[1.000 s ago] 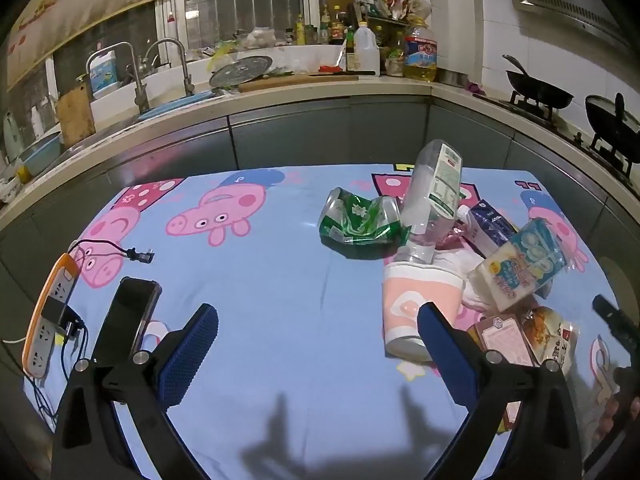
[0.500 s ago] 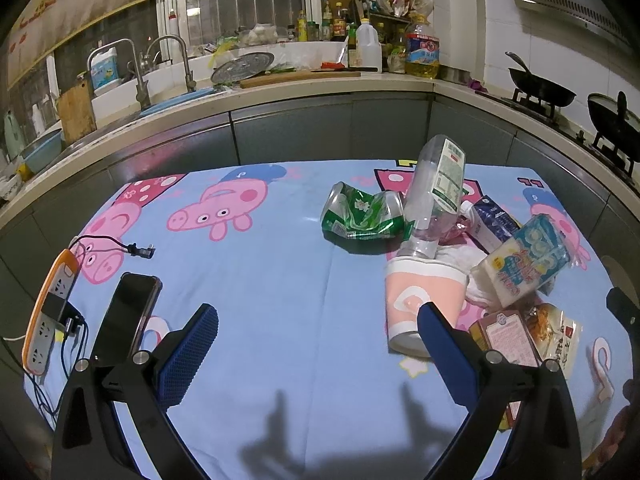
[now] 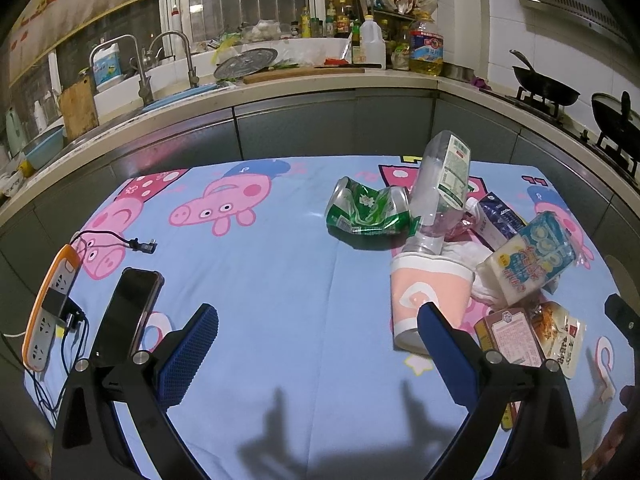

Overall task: Collect trash
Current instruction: 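Move both tools toward the pile of trash on the cloth, then grasp the pink paper cup with the left tool while the right tool grasps the brown snack box, then carry the cup and box to the beige bin and open both tools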

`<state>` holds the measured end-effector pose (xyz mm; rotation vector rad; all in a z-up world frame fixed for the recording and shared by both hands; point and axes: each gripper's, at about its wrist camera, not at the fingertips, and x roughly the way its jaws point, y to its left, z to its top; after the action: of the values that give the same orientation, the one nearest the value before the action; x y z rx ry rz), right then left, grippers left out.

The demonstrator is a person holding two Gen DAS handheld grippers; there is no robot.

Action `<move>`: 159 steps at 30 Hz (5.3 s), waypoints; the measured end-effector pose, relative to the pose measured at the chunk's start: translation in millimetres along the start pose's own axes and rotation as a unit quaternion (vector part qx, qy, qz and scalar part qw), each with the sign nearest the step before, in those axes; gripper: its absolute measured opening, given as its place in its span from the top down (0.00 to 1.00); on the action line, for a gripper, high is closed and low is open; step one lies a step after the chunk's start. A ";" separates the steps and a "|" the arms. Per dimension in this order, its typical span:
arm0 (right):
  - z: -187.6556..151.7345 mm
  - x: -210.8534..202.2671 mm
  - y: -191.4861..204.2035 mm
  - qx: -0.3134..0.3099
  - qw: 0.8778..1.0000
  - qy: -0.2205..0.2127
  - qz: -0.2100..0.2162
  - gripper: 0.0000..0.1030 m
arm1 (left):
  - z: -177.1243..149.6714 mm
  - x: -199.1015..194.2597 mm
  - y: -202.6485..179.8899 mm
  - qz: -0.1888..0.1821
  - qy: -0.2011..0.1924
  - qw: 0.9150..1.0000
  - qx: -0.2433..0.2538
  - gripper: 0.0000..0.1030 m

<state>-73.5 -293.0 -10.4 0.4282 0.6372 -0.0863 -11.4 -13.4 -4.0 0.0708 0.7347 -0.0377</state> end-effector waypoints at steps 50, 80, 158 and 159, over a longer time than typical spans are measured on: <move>-72.1 -12.0 23.2 -0.050 0.992 0.097 0.061 0.05 | -26.0 32.6 -29.3 -0.133 0.061 0.989 0.002 0.05; -93.6 13.1 69.1 -0.220 0.970 0.076 0.073 0.43 | -61.1 33.1 -14.0 -0.175 0.073 0.982 0.022 0.39; 14.3 -11.7 -159.1 0.134 0.982 0.034 0.127 0.44 | 28.8 -4.4 -254.2 -0.275 0.027 0.939 0.204 0.38; 14.4 -6.3 -175.1 0.157 0.978 0.041 0.129 0.44 | 29.2 0.3 -267.9 -0.282 0.038 0.936 0.208 0.38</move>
<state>-106.9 -458.4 -59.5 0.8199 0.6461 0.0799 -7.5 -282.7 3.7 0.2648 0.7956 -0.7449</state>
